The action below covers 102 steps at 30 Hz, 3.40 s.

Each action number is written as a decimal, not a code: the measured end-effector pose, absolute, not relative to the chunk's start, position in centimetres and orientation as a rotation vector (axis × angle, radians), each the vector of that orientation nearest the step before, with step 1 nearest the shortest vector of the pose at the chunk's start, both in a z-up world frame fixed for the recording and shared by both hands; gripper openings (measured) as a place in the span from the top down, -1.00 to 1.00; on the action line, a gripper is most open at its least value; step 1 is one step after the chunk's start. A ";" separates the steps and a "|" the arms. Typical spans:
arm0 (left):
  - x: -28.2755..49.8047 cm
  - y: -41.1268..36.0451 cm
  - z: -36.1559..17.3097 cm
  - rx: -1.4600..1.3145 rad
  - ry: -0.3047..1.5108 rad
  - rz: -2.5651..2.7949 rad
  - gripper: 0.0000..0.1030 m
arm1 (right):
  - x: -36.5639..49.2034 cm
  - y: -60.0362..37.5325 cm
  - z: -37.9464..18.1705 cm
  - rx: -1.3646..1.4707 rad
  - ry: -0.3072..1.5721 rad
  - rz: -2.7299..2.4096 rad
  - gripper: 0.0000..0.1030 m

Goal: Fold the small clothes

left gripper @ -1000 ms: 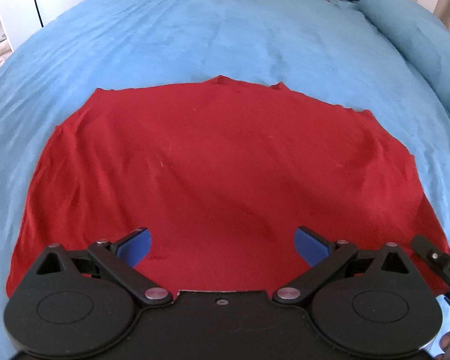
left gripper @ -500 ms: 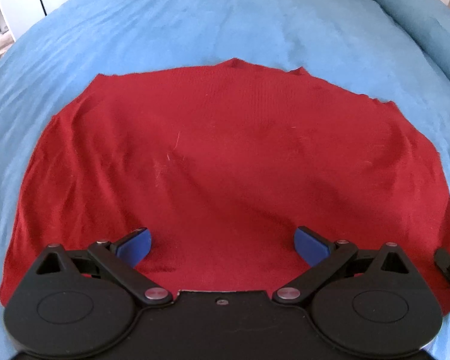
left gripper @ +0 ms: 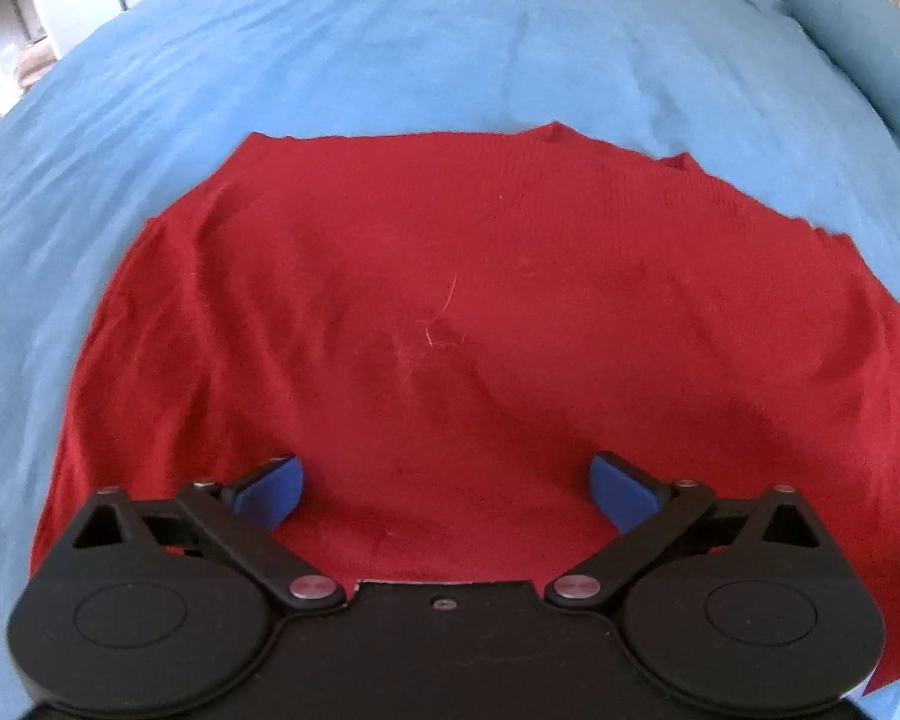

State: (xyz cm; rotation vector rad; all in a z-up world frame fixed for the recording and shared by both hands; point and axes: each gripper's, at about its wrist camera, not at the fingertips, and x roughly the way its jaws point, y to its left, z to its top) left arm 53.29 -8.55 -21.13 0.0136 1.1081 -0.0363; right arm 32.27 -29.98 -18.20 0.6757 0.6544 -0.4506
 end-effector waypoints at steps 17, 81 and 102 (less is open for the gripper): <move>49.8 11.2 -13.8 -0.099 1.042 0.044 -0.97 | 45.4 -12.8 -7.3 0.581 0.616 0.439 0.50; 45.1 12.4 -19.5 -0.241 1.113 -0.056 -0.37 | 35.4 -11.5 -19.5 0.294 0.882 0.004 0.60; 51.7 11.1 -12.9 -0.251 1.014 -0.260 -0.97 | 42.4 -14.8 -10.0 0.341 0.952 0.243 -1.00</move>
